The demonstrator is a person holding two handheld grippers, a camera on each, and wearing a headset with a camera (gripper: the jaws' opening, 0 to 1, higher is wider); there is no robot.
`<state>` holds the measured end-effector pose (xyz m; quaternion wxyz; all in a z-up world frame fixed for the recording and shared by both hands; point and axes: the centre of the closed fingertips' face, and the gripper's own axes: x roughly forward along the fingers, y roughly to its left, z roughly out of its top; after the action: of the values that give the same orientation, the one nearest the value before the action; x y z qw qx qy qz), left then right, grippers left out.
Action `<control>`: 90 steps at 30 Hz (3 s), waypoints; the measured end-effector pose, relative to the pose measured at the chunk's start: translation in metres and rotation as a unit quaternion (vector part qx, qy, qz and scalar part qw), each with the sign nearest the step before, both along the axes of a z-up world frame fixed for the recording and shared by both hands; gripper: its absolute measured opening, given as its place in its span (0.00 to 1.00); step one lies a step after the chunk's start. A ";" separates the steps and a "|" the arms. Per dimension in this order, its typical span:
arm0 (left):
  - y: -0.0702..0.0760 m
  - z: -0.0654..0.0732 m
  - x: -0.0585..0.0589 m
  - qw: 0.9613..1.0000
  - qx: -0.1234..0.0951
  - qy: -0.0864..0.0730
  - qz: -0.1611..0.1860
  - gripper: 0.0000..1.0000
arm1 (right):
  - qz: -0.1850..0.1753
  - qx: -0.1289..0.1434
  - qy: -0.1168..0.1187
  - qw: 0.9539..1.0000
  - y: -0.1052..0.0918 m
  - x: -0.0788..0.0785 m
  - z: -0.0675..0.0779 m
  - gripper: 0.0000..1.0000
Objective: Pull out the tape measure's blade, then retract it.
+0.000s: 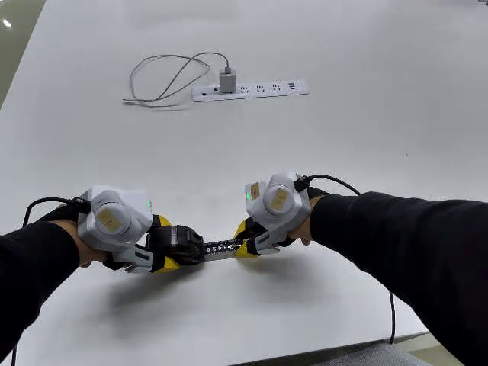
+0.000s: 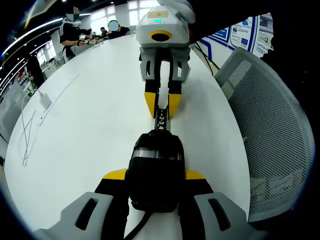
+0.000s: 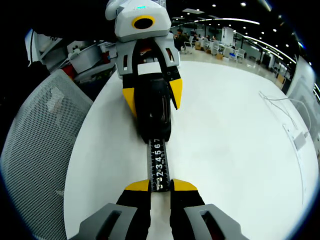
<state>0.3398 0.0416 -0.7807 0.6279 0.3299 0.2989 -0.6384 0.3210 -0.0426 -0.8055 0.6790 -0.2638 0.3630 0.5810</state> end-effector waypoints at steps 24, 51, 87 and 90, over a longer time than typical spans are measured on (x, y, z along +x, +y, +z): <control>-0.001 0.000 0.000 1.000 0.002 -0.001 0.002 0.33 | -0.005 -0.004 -0.006 1.000 -0.017 -0.003 0.000 0.10; -0.001 -0.002 0.000 1.000 -0.002 -0.002 -0.001 0.33 | -0.001 -0.003 -0.002 1.000 -0.036 -0.007 0.002 0.10; 0.000 -0.001 0.000 1.000 0.001 -0.003 -0.003 0.33 | -0.012 -0.012 -0.004 1.000 -0.059 -0.009 0.002 0.10; 0.000 -0.001 0.001 1.000 0.001 -0.004 -0.001 0.33 | -0.011 -0.012 -0.005 1.000 -0.061 -0.009 0.003 0.10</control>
<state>0.3404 0.0421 -0.7814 0.6280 0.3339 0.2967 -0.6373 0.3119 -0.1032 -0.8029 0.6837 -0.2712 0.3693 0.5680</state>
